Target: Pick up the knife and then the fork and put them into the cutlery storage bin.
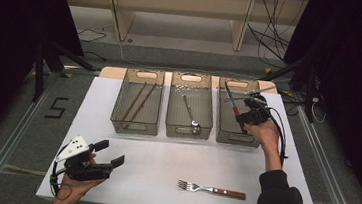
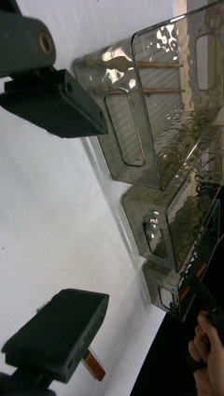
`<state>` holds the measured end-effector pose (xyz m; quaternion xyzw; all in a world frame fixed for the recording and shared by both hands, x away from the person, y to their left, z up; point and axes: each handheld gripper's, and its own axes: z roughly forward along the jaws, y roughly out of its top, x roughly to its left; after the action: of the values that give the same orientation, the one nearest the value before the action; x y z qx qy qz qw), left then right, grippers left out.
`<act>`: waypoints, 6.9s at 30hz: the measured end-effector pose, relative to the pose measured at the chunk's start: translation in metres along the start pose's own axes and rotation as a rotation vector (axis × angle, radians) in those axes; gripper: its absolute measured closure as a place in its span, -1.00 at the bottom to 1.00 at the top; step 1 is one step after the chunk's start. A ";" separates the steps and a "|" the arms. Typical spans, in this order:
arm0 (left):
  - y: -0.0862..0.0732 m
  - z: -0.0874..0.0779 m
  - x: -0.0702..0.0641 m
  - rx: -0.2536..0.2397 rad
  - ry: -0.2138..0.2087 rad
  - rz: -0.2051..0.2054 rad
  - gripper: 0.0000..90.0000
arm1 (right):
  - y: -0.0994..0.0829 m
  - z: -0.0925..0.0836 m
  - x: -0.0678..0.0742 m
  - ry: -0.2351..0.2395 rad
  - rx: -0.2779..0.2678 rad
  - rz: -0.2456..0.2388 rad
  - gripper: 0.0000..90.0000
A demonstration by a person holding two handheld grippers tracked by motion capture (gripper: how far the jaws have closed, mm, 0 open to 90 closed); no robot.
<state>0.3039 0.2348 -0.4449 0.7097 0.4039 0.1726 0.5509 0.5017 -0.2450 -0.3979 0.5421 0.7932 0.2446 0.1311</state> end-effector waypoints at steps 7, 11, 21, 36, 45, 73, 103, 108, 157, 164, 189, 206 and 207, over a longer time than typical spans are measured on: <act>0.000 0.000 0.000 -0.001 0.000 -0.001 -0.66 | -0.002 0.008 0.001 0.012 0.028 0.001 0.49; 0.000 0.000 0.000 0.001 0.001 0.000 -0.66 | 0.000 0.006 0.004 0.077 0.038 0.004 0.19; 0.000 0.001 0.000 0.001 0.000 -0.001 -0.66 | -0.004 -0.012 0.012 0.063 -0.021 -0.075 0.00; 0.000 0.001 -0.001 0.003 0.000 -0.004 -0.66 | -0.023 -0.043 0.033 0.144 -0.117 -0.187 -0.30; 0.000 0.001 -0.001 0.001 -0.004 -0.008 -0.66 | -0.041 -0.063 0.058 0.191 -0.192 -0.279 -0.41; -0.001 0.002 -0.001 0.011 -0.016 -0.009 -0.66 | -0.098 -0.060 0.101 0.293 -0.070 -0.461 -0.46; -0.001 0.001 -0.001 0.007 -0.013 -0.014 -0.66 | -0.134 -0.033 0.118 0.269 0.212 -0.656 -0.11; -0.001 0.001 -0.001 0.010 -0.015 -0.009 -0.66 | -0.138 -0.029 0.118 0.249 0.253 -0.661 -0.01; -0.001 0.002 -0.001 0.009 -0.014 -0.007 -0.66 | -0.148 -0.020 0.130 0.204 0.349 -0.826 0.72; -0.001 0.002 -0.001 0.009 -0.014 -0.007 -0.66 | -0.143 -0.030 0.124 0.196 0.281 -0.798 0.72; -0.001 0.002 -0.001 0.009 -0.013 -0.013 -0.66 | -0.106 -0.051 0.082 0.224 -0.009 -0.526 0.72; -0.001 0.002 0.000 0.009 -0.012 -0.016 -0.66 | -0.075 -0.059 0.050 0.179 -0.122 -0.386 0.72; -0.001 0.003 0.000 0.009 -0.012 -0.015 -0.66 | -0.072 -0.059 0.049 0.176 -0.130 -0.376 0.72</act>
<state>0.3054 0.2333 -0.4469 0.7100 0.4066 0.1624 0.5516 0.3976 -0.2352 -0.3835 0.3517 0.8713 0.3127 0.1392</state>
